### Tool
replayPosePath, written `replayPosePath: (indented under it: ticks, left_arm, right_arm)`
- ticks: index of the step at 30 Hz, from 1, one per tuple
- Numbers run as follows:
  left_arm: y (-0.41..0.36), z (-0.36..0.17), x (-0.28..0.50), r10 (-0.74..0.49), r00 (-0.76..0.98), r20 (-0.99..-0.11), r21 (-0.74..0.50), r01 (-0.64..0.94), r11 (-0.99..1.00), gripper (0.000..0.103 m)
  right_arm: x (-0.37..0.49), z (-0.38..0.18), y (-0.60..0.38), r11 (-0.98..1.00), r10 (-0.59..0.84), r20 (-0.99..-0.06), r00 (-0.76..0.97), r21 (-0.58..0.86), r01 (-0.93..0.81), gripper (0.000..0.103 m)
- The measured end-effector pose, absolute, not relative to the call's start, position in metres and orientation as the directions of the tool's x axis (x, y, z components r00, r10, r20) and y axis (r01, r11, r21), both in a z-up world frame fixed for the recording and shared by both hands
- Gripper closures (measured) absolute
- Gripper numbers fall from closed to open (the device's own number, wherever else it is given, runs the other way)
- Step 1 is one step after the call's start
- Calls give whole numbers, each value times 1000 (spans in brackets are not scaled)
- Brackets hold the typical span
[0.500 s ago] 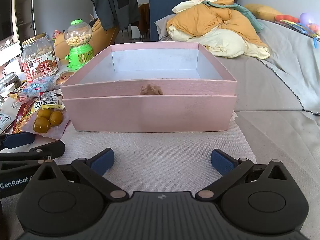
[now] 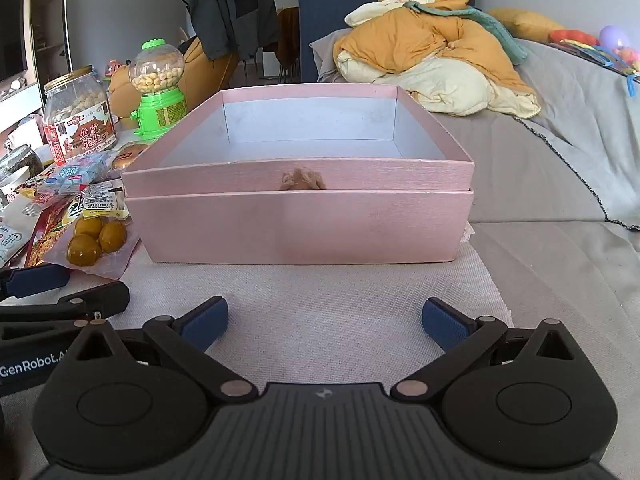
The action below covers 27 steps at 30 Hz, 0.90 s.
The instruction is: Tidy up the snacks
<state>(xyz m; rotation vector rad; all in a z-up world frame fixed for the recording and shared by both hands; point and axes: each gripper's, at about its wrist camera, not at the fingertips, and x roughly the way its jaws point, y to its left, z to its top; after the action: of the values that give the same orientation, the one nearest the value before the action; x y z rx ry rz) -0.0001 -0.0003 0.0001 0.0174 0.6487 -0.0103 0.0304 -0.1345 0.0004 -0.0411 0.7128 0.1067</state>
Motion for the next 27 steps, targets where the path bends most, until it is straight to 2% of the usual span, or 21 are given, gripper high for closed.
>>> replayPosePath:
  ticks: [27]
  left_arm:
    - [-2, 1, -2, 2, 797, -605, 23, 15, 1000, 30]
  right_arm:
    - [30, 0, -135, 994, 84, -655, 751, -1, -112, 0]
